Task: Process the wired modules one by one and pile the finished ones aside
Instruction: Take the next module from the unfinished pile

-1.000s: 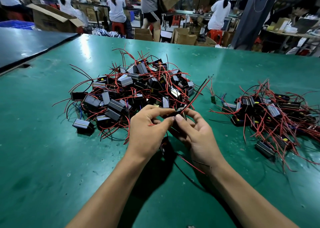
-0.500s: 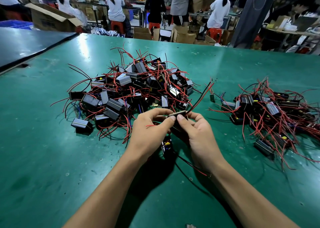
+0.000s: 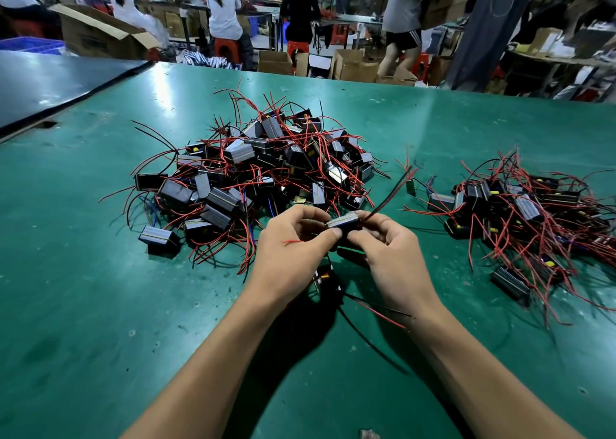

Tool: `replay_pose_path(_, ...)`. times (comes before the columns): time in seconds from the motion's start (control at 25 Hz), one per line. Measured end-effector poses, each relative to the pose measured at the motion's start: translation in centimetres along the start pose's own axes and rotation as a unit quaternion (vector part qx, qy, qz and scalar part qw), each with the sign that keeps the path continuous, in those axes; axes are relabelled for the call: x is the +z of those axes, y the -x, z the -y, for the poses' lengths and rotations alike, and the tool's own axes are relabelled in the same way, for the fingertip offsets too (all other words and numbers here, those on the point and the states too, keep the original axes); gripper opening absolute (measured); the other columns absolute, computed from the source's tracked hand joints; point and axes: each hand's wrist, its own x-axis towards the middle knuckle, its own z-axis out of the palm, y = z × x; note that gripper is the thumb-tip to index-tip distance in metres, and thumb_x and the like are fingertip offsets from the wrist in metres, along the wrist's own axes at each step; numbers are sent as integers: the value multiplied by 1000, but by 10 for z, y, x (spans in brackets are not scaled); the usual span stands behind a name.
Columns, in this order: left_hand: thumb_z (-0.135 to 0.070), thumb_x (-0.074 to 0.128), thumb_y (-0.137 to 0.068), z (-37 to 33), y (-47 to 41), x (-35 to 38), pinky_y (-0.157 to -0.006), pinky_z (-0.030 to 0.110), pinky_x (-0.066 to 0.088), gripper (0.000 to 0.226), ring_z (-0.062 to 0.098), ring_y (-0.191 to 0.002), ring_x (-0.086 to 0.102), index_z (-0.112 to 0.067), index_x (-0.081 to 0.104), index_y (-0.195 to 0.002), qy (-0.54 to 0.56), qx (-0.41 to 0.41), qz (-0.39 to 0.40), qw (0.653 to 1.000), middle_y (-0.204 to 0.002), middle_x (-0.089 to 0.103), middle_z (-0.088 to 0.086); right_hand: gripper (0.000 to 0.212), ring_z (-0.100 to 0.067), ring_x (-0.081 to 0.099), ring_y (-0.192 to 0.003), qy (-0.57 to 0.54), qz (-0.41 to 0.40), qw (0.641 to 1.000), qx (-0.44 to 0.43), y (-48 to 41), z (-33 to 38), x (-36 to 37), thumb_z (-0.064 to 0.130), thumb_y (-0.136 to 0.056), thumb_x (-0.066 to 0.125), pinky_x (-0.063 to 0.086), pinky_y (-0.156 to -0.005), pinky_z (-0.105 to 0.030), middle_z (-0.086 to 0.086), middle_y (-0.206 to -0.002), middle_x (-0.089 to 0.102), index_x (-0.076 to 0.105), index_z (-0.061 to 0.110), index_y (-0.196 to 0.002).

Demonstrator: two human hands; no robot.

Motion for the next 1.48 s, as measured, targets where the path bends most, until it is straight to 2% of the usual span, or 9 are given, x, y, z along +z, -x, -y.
replay_pose_path(0.12,-5,77,-79,0,1,2,-82,43,59,19,22,-83,72,-14,71,-94,-13,0,12,1000,-85,75,4,25,-15,71,-81,9,0,1000,-5,-2,-2,0,-10,-89,59,58,-77,-23,-6,-88,77,69,12,-94)
replay_pose_path(0.32,-8,72,-81,-1,4,5,-74,42,60,18,20,-77,73,-21,76,-94,-81,26,24,996,-77,76,-1,29,-17,72,-80,4,-2,1000,-9,-3,-5,-1,-13,-88,56,58,-75,-24,-8,-87,78,69,12,-90)
replay_pose_path(0.52,-16,72,-82,-2,5,3,-70,33,57,14,10,-70,70,-25,76,-92,-126,41,-4,991,-74,74,-6,26,-19,72,-90,48,11,998,-28,0,-4,0,-8,-89,61,58,-87,-31,-8,-95,77,71,15,-94)
replay_pose_path(0.6,-17,73,-82,-2,5,2,-69,33,56,13,10,-70,69,-25,77,-92,-129,39,-8,991,-73,74,-6,27,-21,71,-94,52,28,998,-30,0,-1,-3,-8,-91,61,58,-89,-32,-8,-98,77,71,16,-97)
replay_pose_path(0.76,-16,73,-83,-2,2,1,-69,35,57,11,14,-70,69,-24,75,-91,-129,33,-9,991,-73,74,-4,26,-15,70,-93,12,87,996,-5,-2,2,-8,-5,-95,58,57,-81,-21,-3,-98,77,72,16,-101)
replay_pose_path(0.96,-15,72,-81,-3,3,-1,-63,36,56,8,22,-65,67,-20,77,-86,-128,36,-7,991,-69,72,4,20,-11,70,-93,77,97,991,-44,-3,-1,-8,2,-94,64,56,-87,-24,-2,-100,77,72,19,-102)
replay_pose_path(1.32,-7,71,-81,-3,2,-3,-66,50,57,12,38,-76,67,-17,78,-81,-86,27,22,996,-74,72,15,24,-15,70,-86,108,69,991,-47,-5,-3,-5,0,-92,66,58,-88,-33,-1,-89,76,72,23,-90)
replay_pose_path(1.4,-8,72,-82,1,0,-5,-69,49,59,12,37,-76,70,-18,79,-84,-72,10,27,997,-76,74,13,22,-15,70,-85,115,65,990,-45,-6,-2,-6,0,-92,66,58,-85,-30,-2,-89,76,72,22,-90)
replay_pose_path(1.48,-12,75,-82,3,-1,-6,-73,42,60,14,26,-73,72,-19,78,-94,-49,-27,46,997,-82,76,8,16,-13,71,-78,79,62,995,-8,-6,-3,-8,2,-92,66,58,-73,-25,-2,-84,76,73,17,-92)
